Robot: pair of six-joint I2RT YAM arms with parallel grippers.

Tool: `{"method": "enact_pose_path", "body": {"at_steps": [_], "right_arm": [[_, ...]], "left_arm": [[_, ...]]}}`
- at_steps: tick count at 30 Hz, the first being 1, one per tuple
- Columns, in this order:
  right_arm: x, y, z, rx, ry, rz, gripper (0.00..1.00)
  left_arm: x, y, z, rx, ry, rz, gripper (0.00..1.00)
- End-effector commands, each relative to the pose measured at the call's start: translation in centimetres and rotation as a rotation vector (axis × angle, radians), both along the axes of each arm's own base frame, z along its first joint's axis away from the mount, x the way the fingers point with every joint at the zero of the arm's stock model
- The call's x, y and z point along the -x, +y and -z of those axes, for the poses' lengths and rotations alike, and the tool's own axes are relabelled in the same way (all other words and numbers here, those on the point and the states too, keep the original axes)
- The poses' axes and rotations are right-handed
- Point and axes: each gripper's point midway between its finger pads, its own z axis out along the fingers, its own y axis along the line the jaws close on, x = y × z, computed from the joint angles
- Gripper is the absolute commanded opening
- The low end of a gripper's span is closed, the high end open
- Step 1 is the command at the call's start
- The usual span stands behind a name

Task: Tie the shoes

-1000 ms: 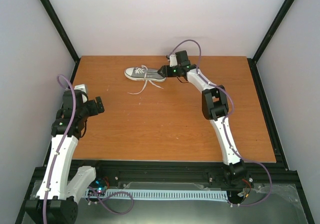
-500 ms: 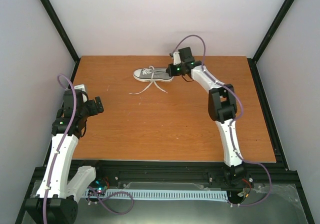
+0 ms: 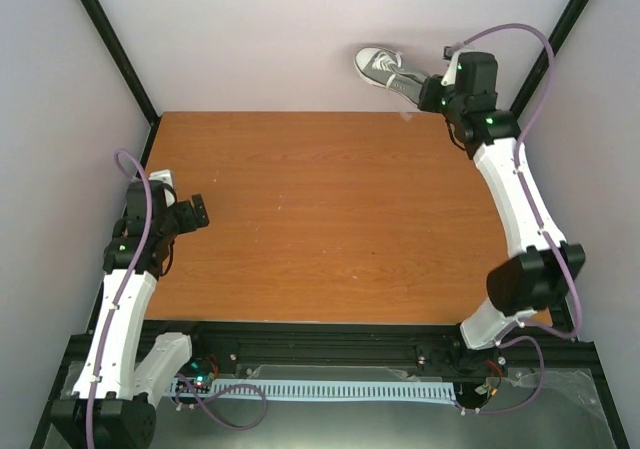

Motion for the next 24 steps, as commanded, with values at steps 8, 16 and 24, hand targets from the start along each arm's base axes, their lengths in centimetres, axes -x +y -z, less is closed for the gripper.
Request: {"method": "enact_pose_path", "body": {"at_steps": [8,16,24], "right_arm": [[5.4,3.3,-1.5,-0.178,-0.013,-0.023,0.03],[3.7,7.7,-1.9,-0.287,-0.008,-0.034,0.03],[5.9,11.3,4.5,-0.364,0.066,0.064,0.03]], "left_arm": [[0.2,-1.0,-0.7,0.022,-0.029,0.06,1.0],[0.3,-0.7,-0.5,0.013,-0.024,0.044,1.0],[0.2,-0.8,-0.2,0.017,-0.014,0.046,1.0]]}}
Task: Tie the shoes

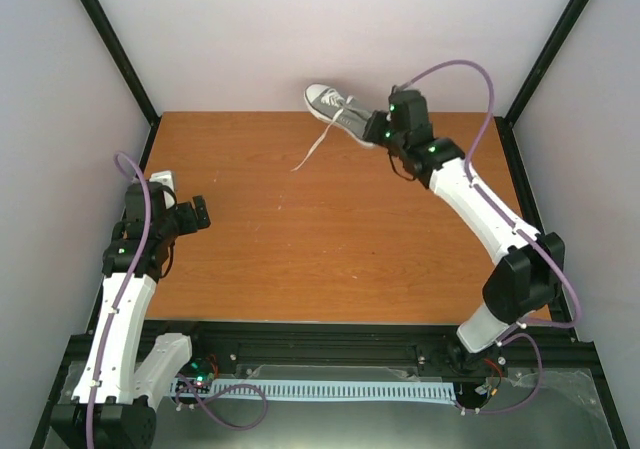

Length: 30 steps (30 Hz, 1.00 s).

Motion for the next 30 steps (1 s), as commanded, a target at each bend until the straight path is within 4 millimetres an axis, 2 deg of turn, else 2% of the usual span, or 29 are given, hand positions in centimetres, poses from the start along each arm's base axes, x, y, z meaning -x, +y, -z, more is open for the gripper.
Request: {"method": "enact_pose_path", "body": {"at_steps": [1,7,10,14,18,20,22,23,24,26,30], "right_arm": [[2.3,1.4,1.3,-0.129,-0.038,0.091,0.03],[8.7,0.7,10.3,-0.105,0.102,0.165,0.03],[12.2,1.0,13.0,-0.05,0.132,0.167,0.03],[16.1,0.3,15.8,0.048,0.146,0.204,0.03],[18.8,-0.4,18.5,0.121,0.179,0.196,0.05],[19.7,-0.7,20.3,0.155,0.235,0.17,0.18],[20.6,-1.0,21.2,0.18,0.27,0.137,0.6],[21.0,-1.3,21.3,0.195,0.278,0.129,0.75],[21.3,-1.7,21.1,0.206,0.278,0.123,0.85],[21.4,-2.0,20.1,0.246,0.248,0.078,0.97],[19.7,-2.5,18.7,0.247,0.273,-0.021,1.0]], "left_arm": [[-0.1,0.0,0.1,-0.008,0.008,0.01,1.0],[-0.1,-0.3,-0.2,-0.001,-0.004,0.024,1.0],[0.0,-0.3,-0.4,0.004,-0.012,0.021,1.0],[0.1,-0.5,-0.9,0.072,-0.025,-0.018,1.0],[-0.1,-1.8,-0.7,0.219,-0.018,-0.034,1.0],[-0.3,-2.4,-0.3,0.292,-0.003,-0.049,1.0],[-0.6,-3.6,0.5,0.381,0.014,-0.033,1.0],[-0.6,-4.3,1.6,0.426,0.034,-0.02,1.0],[-0.7,-5.1,2.3,0.472,0.045,0.001,1.0],[-0.5,-6.6,3.9,0.533,0.078,0.029,0.99],[0.2,-10.1,7.1,0.56,0.177,0.088,0.99]]}}
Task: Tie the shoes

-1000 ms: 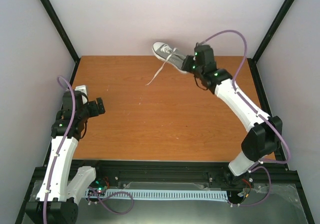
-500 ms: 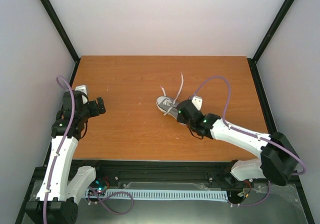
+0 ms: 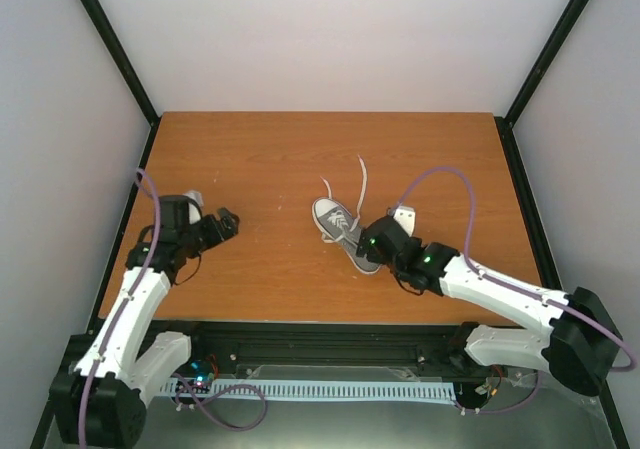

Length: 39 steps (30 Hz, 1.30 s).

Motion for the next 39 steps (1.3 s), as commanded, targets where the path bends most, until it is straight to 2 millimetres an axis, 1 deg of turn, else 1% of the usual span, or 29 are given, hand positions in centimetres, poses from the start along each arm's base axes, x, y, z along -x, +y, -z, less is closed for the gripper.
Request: {"method": "enact_pose_path", "body": {"at_steps": [1,3,6,7,10,13,15,18,20,21,24,26,28,31,33,34,35,36,37,38,39], "right_arm": [[-2.4,-1.2,-1.6,-0.015,0.038,-0.081,1.0],[-4.0,-1.2,-1.3,-0.078,0.092,-0.138,1.0],[-6.8,-1.3,0.0,-0.066,0.178,-0.169,0.99],[-8.3,-1.0,-0.3,-0.069,0.19,-0.177,0.98],[-12.3,-0.8,0.5,-0.086,0.218,-0.157,0.95],[-16.7,-0.3,0.7,-0.055,0.195,-0.146,0.89],[-19.2,0.2,1.5,-0.027,0.201,-0.15,0.86],[-22.2,0.6,3.8,0.02,0.251,-0.156,0.74],[-23.7,1.1,5.3,0.049,0.278,-0.172,0.69],[-24.3,1.2,6.5,0.065,0.297,-0.174,0.69],[-25.9,1.0,8.0,0.12,0.313,-0.159,0.67],[-26.8,0.7,8.8,0.158,0.322,-0.147,0.64],[-27.5,0.5,9.7,0.187,0.33,-0.143,0.6],[-28.0,0.6,10.7,0.204,0.346,-0.149,0.5],[-27.9,0.6,11.5,0.208,0.36,-0.152,0.41],[-27.9,0.5,11.8,0.206,0.364,-0.151,0.33],[-27.8,0.5,12.0,0.204,0.369,-0.148,0.2],[-27.7,0.4,12.0,0.202,0.37,-0.145,0.11],[-27.7,0.2,11.8,0.198,0.368,-0.139,0.05],[-27.6,-0.1,11.5,0.202,0.362,-0.13,0.03],[-27.5,-0.4,10.7,0.203,0.347,-0.123,0.03]], "left_arm": [[0.1,-4.9,1.6,0.121,0.056,0.089,0.99],[0.4,-6.9,2.7,0.123,0.101,0.142,0.99],[0.2,-9.8,3.6,0.159,0.126,0.209,0.99],[0.1,-10.6,3.9,0.178,0.136,0.227,0.99],[-0.2,-12.3,4.1,0.208,0.152,0.265,0.99],[-0.6,-12.9,3.8,0.19,0.153,0.281,0.99],[-0.9,-12.7,3.8,0.168,0.153,0.28,0.99],[-0.9,-12.3,3.8,0.129,0.157,0.28,0.99],[-0.8,-12.0,3.9,0.103,0.159,0.277,0.99],[-0.8,-11.8,3.9,0.093,0.16,0.275,0.99],[-0.5,-11.1,4.1,0.062,0.164,0.256,1.0],[-0.5,-10.7,4.3,0.041,0.167,0.245,1.0],[-0.1,-10.1,4.8,0.012,0.194,0.236,1.0],[-0.1,-9.9,5.0,-0.006,0.201,0.232,1.0],[-0.2,-10.1,5.1,0.002,0.199,0.239,0.99],[-0.2,-10.4,5.3,0.013,0.202,0.249,0.99],[-0.8,-11.2,5.0,0.042,0.175,0.271,0.98],[-1.0,-11.9,4.9,0.06,0.166,0.289,0.98],[-1.4,-12.6,5.0,0.07,0.162,0.308,0.97],[-1.7,-13.3,5.1,0.074,0.162,0.327,0.97],[-2.0,-14.3,5.5,0.074,0.171,0.35,0.97]]}}
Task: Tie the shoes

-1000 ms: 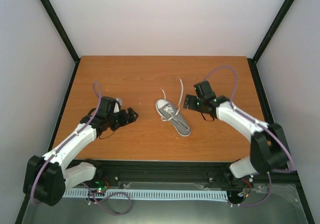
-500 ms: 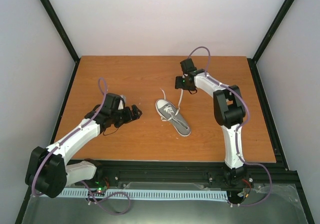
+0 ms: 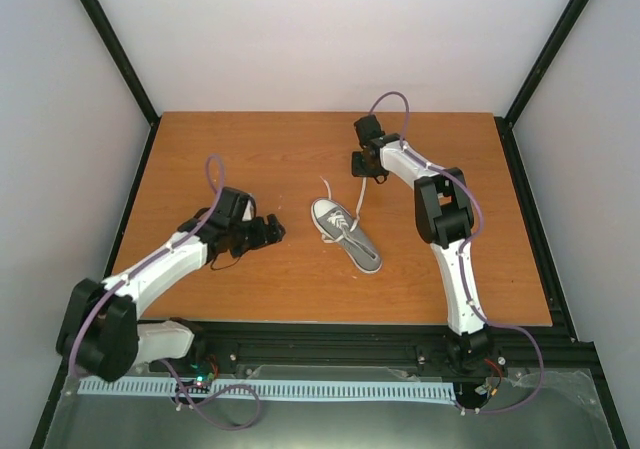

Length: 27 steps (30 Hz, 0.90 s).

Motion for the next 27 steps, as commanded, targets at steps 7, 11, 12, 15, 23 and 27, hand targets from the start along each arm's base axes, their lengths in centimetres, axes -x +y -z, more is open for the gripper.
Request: {"method": "enact_pose_path", "body": {"at_steps": [7,11,12,15,23,27], "right_arm": [[6.4,-5.0,-2.1,0.038,0.022,0.061,0.03],[10.9,-7.2,-2.5,0.031,0.047,0.094,0.03],[12.1,-7.8,-2.4,0.037,0.053,0.103,0.03],[15.3,-9.2,-2.7,0.041,0.063,0.133,0.03],[19.7,-11.1,-6.0,0.021,0.008,0.179,0.03],[20.2,-11.9,-8.3,0.036,-0.038,0.192,0.03]], "left_arm": [[-5.0,-11.5,-0.9,0.095,-0.076,0.246,0.97],[-6.8,-14.0,-0.1,0.145,-0.073,0.269,0.96],[-7.3,-14.6,-0.2,0.162,-0.08,0.279,0.96],[-8.6,-16.4,0.3,0.204,-0.089,0.309,0.96],[-8.3,-22.0,3.8,0.179,-0.06,0.468,0.95],[-6.7,-25.7,3.6,0.179,-0.078,0.559,0.95]]}}
